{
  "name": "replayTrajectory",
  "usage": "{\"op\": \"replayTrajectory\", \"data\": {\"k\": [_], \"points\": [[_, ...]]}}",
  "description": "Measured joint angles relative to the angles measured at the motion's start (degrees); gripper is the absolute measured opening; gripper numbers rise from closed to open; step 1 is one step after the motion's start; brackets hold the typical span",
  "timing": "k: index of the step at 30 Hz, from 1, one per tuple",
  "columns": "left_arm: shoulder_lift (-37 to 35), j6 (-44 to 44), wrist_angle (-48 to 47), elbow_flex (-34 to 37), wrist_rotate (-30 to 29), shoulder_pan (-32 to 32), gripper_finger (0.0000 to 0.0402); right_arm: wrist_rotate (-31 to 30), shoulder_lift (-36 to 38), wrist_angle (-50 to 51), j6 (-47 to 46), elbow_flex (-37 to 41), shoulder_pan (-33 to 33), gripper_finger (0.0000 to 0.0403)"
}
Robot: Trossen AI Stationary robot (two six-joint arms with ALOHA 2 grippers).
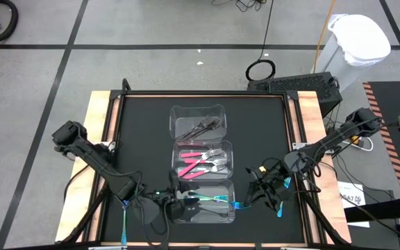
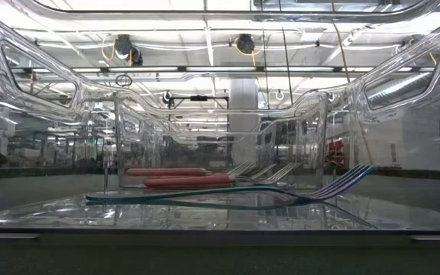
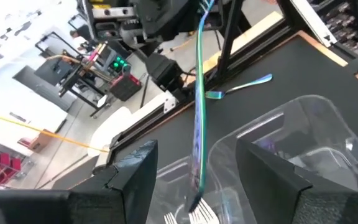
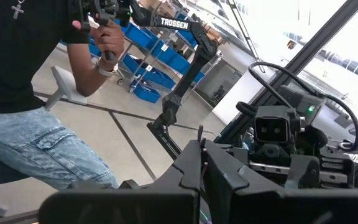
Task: Sort silverware by color (type)
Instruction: Put the top blue fork into the bottom transparent bin
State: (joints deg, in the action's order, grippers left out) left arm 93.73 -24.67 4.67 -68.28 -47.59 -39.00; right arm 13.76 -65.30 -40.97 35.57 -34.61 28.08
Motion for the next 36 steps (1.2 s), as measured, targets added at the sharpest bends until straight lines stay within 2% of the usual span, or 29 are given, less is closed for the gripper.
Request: {"op": "replayTrajectory", "data": {"k": [31, 36], "points": [[0.0, -3.0, 5.1, 0.6, 3.3, 0.0, 0.0218, -0.2, 0.0, 0.0, 0.0, 0.0, 0.0, 0.0002], [0.0, -3.3, 5.2, 0.6, 3.3, 0.0, 0.0185, -0.2, 0.0, 0.0, 0.0, 0.0, 0.0, 0.0002]]}}
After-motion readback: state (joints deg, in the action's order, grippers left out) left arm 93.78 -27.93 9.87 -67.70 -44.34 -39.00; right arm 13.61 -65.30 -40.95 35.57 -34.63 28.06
